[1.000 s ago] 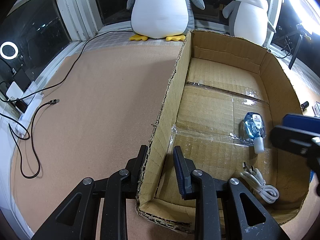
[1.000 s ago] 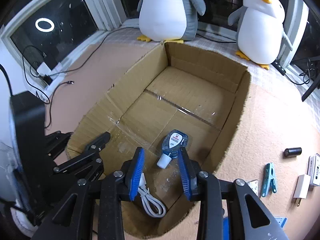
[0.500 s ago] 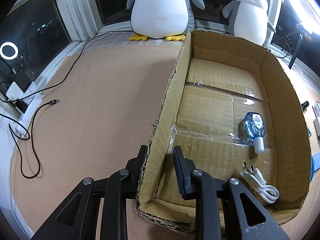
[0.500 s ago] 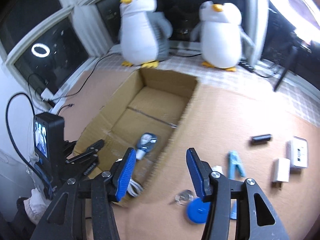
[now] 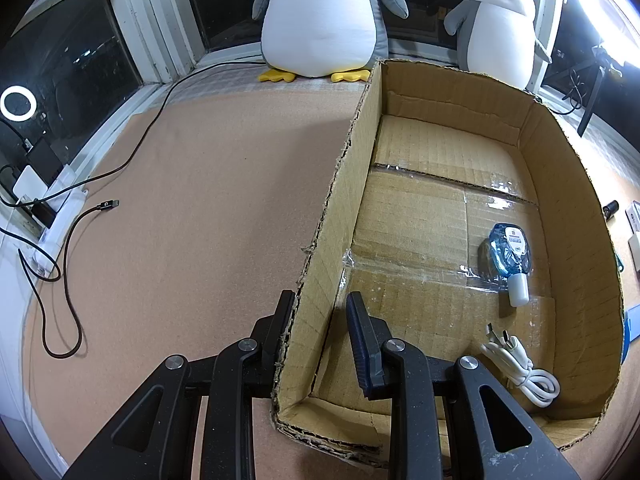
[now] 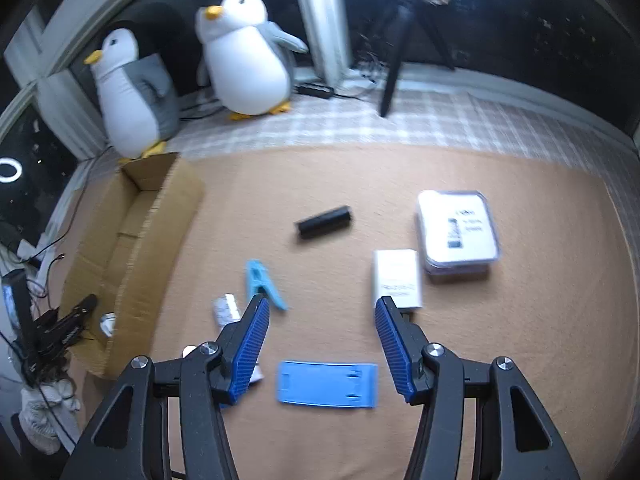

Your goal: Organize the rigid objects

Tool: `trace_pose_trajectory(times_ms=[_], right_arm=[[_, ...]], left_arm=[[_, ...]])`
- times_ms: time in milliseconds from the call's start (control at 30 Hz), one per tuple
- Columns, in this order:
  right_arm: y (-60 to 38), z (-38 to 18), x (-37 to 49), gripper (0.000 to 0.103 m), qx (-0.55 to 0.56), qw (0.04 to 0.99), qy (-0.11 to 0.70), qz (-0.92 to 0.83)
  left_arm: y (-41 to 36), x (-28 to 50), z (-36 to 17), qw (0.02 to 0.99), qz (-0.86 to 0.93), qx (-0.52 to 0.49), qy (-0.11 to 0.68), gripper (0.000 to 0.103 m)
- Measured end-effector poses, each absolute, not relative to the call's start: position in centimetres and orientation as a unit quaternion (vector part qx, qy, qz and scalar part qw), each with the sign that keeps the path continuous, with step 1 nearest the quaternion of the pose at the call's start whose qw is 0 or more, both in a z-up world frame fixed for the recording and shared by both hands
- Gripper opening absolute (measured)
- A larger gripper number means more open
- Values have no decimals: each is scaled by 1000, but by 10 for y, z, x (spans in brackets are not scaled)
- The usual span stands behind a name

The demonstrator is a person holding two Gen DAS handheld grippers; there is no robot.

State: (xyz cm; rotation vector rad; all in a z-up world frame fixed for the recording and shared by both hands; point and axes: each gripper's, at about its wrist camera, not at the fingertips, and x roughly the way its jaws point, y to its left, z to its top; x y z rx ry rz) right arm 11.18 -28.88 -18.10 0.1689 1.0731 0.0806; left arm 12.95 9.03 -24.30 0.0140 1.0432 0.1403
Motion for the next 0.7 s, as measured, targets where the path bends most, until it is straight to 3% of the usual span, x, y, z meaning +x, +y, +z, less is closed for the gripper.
trace_pose_trajectory(times_ms=[700], right_arm=[[-325,-237,154,52,85,824,560,-9]], left_arm=[[91,129,-243,865,68,7,498,28]])
